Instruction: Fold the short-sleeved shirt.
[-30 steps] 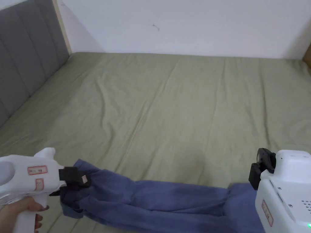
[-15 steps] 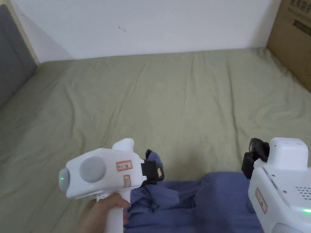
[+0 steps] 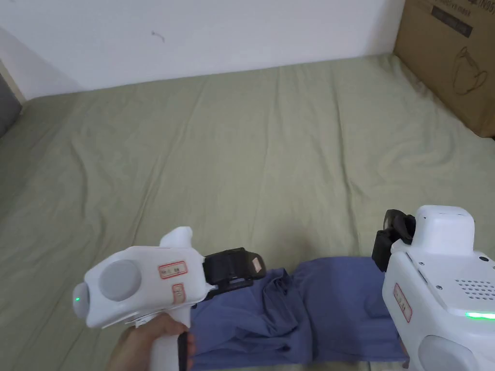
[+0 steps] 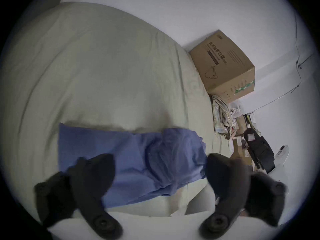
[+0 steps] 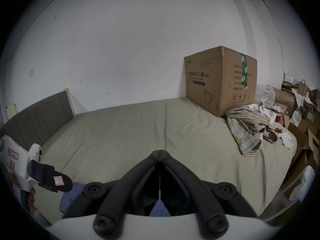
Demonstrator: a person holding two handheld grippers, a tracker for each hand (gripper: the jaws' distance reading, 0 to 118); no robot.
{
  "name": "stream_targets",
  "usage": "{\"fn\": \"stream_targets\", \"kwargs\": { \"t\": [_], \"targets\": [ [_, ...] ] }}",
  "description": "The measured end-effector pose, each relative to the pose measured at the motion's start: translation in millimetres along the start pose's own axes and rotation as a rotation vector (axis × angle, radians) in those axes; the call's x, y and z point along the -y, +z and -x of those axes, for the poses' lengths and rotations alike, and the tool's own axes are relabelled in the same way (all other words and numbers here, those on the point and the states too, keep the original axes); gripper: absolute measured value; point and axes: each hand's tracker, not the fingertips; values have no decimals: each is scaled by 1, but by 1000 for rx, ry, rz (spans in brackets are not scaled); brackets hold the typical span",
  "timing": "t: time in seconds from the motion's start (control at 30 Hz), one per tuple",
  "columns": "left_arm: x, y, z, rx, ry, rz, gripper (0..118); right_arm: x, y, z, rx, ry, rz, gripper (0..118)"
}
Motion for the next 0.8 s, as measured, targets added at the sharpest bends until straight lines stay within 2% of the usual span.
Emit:
{"fn": "stream_targets", "kwargs": {
  "t": [0.03,0.07,0.1,0.13,0.27,0.47,0.6,0.67,0.73,0.8],
  "targets": [
    [-3,7,-1,-27,-3,-18,75,1,0,1,-4,4,2,1],
    [-2,8,4,-54,-7,-26,41,1,0,2,-6,7,5,1],
    [-1,7,10,-94,-17,-18,0,2,-1,3,-9,10,6,1],
    [3,2,16,-158,-7,-12,0,2,-1,4,-13,13,5,1],
    [14,-15,20,-222,-64,65,0,2,0,6,-11,34,-5,1],
    [28,-58,0,-166,-56,150,0,3,-1,1,-7,24,3,1],
    [33,-83,-24,-181,-135,203,0,5,0,-5,6,24,1,1],
    [31,-87,-32,-179,-128,202,0,4,0,-10,14,11,5,1],
    [29,-90,-39,-99,-105,210,0,4,0,-14,20,2,6,1],
    [32,-94,-51,-89,-112,223,0,4,-1,-17,27,-2,8,1]
  ]
}}
